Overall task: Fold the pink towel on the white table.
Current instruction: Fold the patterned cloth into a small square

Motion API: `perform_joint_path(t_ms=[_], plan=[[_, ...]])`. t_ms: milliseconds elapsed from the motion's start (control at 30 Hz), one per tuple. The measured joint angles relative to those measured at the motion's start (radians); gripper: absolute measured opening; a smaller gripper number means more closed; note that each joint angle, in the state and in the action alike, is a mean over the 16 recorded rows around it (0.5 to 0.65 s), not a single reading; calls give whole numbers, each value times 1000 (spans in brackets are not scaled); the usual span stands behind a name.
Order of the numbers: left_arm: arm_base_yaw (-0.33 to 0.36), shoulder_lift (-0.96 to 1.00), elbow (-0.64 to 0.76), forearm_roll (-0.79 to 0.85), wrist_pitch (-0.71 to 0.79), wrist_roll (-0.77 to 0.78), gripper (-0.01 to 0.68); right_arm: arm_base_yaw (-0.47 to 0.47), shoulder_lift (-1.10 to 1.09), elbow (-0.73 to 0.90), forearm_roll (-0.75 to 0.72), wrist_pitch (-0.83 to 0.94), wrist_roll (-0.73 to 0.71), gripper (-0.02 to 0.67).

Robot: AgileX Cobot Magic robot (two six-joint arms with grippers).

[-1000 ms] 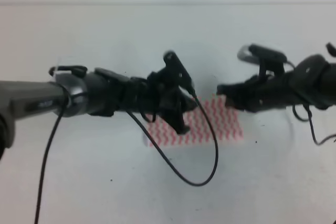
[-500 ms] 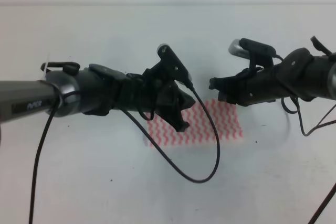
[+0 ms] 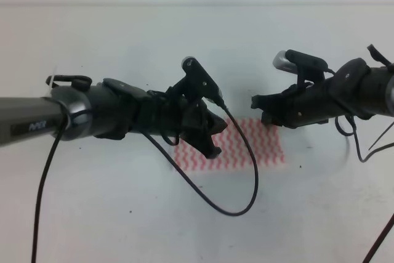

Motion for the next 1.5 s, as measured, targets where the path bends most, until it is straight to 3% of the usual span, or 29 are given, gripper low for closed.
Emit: perform_joint_path(t_ms=[600,1067,1500], plan=[[2,-149,42,353,-21,-476,0,-1,-197,98,-55,79,1,-2],[2,-163,208,291,-149,-444,0,0,-249,213,-41,93,1,-2],[2,-127,222,276,-162,-429,0,0,-178,216,-33,164,1,-2]])
